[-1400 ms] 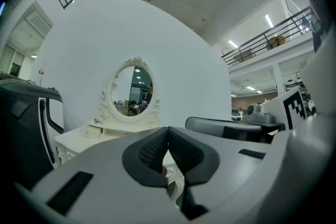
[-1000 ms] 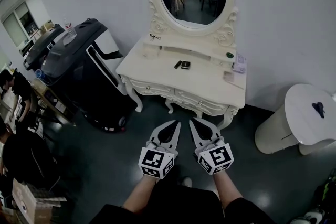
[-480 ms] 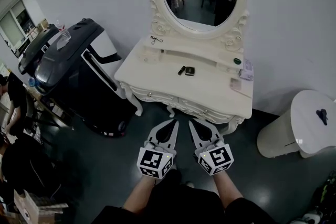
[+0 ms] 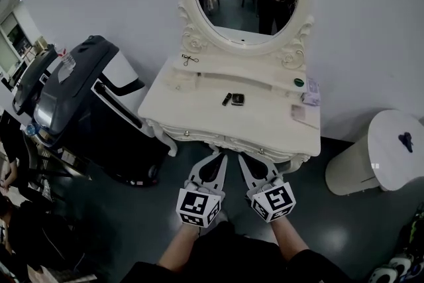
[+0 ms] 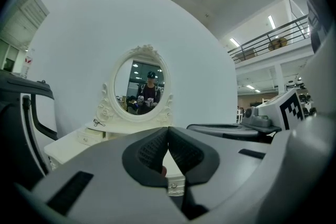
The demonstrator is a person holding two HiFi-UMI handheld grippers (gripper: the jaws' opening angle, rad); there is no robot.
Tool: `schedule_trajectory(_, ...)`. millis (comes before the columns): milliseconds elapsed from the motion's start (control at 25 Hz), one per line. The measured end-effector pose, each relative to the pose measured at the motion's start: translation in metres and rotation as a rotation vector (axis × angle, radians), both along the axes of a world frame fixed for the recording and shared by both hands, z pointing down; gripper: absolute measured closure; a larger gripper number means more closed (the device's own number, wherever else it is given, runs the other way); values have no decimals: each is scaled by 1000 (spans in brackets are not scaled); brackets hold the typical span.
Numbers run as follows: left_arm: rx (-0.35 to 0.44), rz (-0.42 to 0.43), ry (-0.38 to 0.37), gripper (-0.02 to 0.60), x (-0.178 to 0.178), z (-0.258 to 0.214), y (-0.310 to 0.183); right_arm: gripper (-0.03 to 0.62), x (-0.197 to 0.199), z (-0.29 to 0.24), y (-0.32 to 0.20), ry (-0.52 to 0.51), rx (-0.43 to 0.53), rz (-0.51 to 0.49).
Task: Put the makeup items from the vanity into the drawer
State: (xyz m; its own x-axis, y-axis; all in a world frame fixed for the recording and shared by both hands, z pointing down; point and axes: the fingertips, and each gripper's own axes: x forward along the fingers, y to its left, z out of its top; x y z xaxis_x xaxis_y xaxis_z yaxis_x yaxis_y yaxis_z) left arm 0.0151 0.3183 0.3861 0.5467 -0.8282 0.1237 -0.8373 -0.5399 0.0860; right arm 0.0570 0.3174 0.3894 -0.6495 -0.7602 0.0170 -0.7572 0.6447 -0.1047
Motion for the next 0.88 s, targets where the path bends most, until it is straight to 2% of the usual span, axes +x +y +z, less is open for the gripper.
schedule_trajectory(440, -39, 61, 6, 566, -25, 13, -37, 569, -23, 7, -39, 10, -25, 55)
schedule_trajectory(880, -68, 99, 10, 566, -24, 28, -60, 569, -19, 18, -61, 19, -46, 103)
